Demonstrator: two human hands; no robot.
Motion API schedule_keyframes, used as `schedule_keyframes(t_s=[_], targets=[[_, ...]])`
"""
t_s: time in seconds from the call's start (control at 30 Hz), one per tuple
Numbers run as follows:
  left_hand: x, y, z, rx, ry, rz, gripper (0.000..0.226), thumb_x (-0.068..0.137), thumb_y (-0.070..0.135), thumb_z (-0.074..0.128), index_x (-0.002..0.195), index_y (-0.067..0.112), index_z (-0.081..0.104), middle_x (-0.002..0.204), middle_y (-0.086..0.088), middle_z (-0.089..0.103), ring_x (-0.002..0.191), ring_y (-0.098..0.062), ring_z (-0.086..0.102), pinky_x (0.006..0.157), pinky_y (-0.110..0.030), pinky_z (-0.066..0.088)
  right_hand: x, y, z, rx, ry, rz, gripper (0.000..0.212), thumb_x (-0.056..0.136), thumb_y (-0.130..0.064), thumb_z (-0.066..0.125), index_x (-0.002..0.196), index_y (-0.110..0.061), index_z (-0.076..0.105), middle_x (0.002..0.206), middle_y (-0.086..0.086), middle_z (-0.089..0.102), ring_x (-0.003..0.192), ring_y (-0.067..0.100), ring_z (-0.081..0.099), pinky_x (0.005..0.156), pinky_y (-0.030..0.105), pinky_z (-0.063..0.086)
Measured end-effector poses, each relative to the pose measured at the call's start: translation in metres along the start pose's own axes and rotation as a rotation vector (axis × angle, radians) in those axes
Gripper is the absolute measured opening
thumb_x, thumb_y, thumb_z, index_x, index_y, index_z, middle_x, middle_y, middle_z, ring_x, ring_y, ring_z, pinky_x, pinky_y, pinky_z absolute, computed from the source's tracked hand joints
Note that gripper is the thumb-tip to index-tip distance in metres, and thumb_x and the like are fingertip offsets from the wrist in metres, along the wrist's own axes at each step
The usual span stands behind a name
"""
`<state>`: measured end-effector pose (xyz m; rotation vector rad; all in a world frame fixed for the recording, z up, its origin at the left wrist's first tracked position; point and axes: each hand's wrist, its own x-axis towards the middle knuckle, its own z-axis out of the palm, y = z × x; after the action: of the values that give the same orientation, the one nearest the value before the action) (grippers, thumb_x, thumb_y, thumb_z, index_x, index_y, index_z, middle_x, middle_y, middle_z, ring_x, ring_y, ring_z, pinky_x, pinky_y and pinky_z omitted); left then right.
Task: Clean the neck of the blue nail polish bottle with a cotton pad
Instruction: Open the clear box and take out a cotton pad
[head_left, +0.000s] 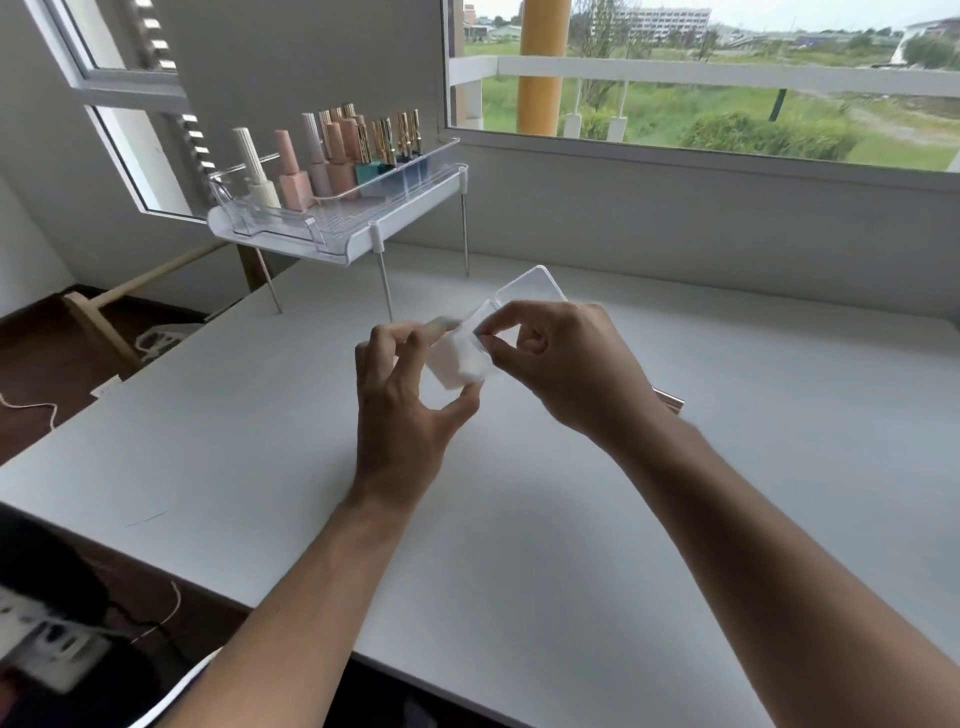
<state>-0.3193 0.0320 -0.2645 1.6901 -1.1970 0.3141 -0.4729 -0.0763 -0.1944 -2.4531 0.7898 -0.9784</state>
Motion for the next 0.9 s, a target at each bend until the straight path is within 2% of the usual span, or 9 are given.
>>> schedule_keyframes(t_s=[0.1,0.2,0.37,0.47,0.53,0.63,0.7,0.8,0.9], targets=[[0.001,-0.002,-0.001,-0.014,-0.002,-0.012,0.063,0.088,0.025,0.092,0.147,0.027,0.070,0.130,-0.003,0.059,0.120,-0.023,0.051,0.098,-0.023,0.046,0.006,0.002,0.005,0.000,0.015,-0.027,0.007,0.100,-0.038,0.081,0.100,-0.035,0.088,0.054,-0.021,0.054,0.054,0.009,0.049,0.057,0.033,0.037],[0.002,-0.003,-0.001,-0.024,-0.003,-0.008,0.063,0.089,0.025,0.092,0.148,0.026,0.071,0.130,-0.002,0.060,0.119,-0.023,0.051,0.097,-0.020,0.044,0.012,0.001,0.005,-0.045,0.026,-0.067,0.007,0.099,-0.038,0.084,0.102,-0.037,0.090,0.057,-0.018,0.052,0.053,0.004,0.048,0.058,0.031,0.037],[0.002,-0.003,-0.002,-0.049,-0.003,0.000,0.061,0.090,0.027,0.092,0.147,0.027,0.072,0.129,-0.001,0.062,0.117,-0.024,0.052,0.094,-0.004,0.038,0.016,0.000,0.005,-0.072,0.040,-0.145,0.006,0.097,-0.035,0.086,0.101,-0.034,0.091,0.067,-0.017,0.057,0.053,0.001,0.048,0.057,0.030,0.034],[0.002,-0.003,-0.002,-0.062,-0.013,0.013,0.060,0.091,0.029,0.092,0.148,0.026,0.072,0.128,-0.002,0.064,0.117,-0.024,0.053,0.095,-0.001,0.037,0.017,0.003,0.003,-0.090,0.044,-0.177,0.006,0.097,-0.033,0.086,0.100,-0.033,0.091,0.065,-0.017,0.052,0.054,0.000,0.048,0.056,0.030,0.033],[0.001,-0.003,-0.002,-0.068,-0.020,0.028,0.060,0.092,0.032,0.091,0.149,0.026,0.071,0.126,-0.001,0.064,0.115,-0.023,0.052,0.093,-0.002,0.038,0.016,0.002,0.004,-0.117,0.045,-0.195,0.006,0.097,-0.032,0.084,0.099,-0.032,0.090,0.064,-0.013,0.051,0.055,0.005,0.048,0.055,0.030,0.034],[0.001,-0.002,-0.001,-0.079,-0.034,0.036,0.061,0.093,0.035,0.091,0.149,0.025,0.071,0.123,0.001,0.064,0.113,-0.021,0.052,0.090,-0.007,0.041,0.015,0.002,0.005,-0.140,0.053,-0.219,0.010,0.097,-0.030,0.080,0.097,-0.029,0.090,0.067,-0.011,0.052,0.056,0.017,0.048,0.051,0.035,0.044],[0.001,-0.002,0.000,-0.080,-0.040,0.029,0.061,0.093,0.035,0.091,0.149,0.024,0.071,0.122,0.000,0.065,0.112,-0.024,0.054,0.086,-0.014,0.043,0.016,0.004,0.005,-0.145,0.046,-0.217,0.012,0.097,-0.033,0.078,0.096,-0.029,0.089,0.066,-0.011,0.052,0.057,0.016,0.049,0.052,0.040,0.051],[0.000,-0.003,0.001,-0.084,-0.043,0.015,0.061,0.092,0.035,0.092,0.148,0.024,0.071,0.120,0.000,0.064,0.112,-0.025,0.056,0.086,-0.024,0.048,0.017,0.007,0.003,-0.149,0.033,-0.218,0.010,0.098,-0.032,0.079,0.096,-0.028,0.089,0.064,-0.016,0.051,0.057,0.007,0.049,0.054,0.042,0.053],[0.001,-0.006,0.002,-0.080,-0.038,-0.001,0.062,0.091,0.034,0.092,0.148,0.022,0.071,0.119,-0.001,0.063,0.110,-0.025,0.056,0.086,-0.024,0.048,0.017,0.007,-0.002,-0.145,0.036,-0.223,0.007,0.098,-0.030,0.084,0.097,-0.026,0.089,0.068,-0.009,0.057,0.057,0.018,0.051,0.055,0.041,0.052]])
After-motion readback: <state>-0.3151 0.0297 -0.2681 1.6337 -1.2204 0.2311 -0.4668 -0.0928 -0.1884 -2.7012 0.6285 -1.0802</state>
